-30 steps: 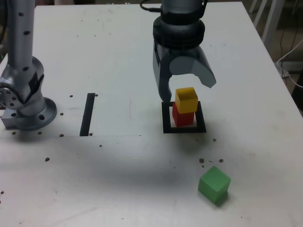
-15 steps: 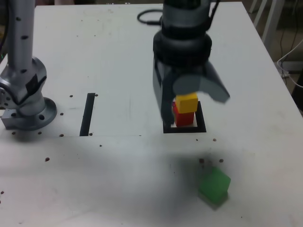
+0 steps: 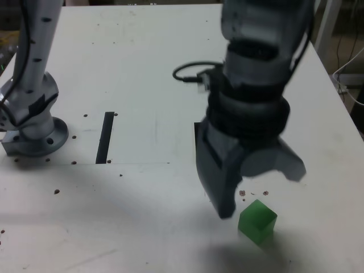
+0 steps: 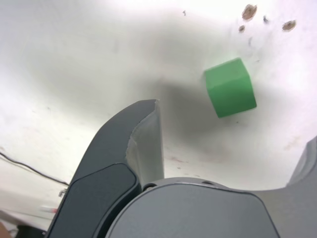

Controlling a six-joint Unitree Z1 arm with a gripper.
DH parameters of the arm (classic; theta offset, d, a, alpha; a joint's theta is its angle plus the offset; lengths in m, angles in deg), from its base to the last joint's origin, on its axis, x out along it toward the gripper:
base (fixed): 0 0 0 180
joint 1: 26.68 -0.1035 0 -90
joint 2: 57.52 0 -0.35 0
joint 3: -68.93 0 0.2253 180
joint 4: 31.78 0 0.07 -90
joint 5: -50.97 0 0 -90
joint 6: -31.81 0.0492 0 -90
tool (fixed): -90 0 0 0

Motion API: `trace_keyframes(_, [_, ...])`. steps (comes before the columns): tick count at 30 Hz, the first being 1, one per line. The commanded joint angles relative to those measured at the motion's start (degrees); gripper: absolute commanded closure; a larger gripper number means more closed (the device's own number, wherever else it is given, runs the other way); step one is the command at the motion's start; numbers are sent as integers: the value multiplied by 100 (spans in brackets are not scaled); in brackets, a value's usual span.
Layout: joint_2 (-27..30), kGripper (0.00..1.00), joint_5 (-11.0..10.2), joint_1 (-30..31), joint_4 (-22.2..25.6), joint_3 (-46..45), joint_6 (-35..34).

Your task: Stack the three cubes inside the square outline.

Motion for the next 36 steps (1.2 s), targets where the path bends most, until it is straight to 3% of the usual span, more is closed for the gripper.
trace_keyframes(1, [-170, 0, 6, 12, -8, 152, -55])
trace_keyframes(9, [-684, 0, 89, 16, -1, 344, -388])
trace_keyframes(17, [-928, 0, 18, -92, -19, 366, -594])
trace_keyframes(29, [-1069, 15, -64, -379, 54, 508, -613])
trace_keyframes(36, [-1161, 18, 239, -532, -29, 404, -475])
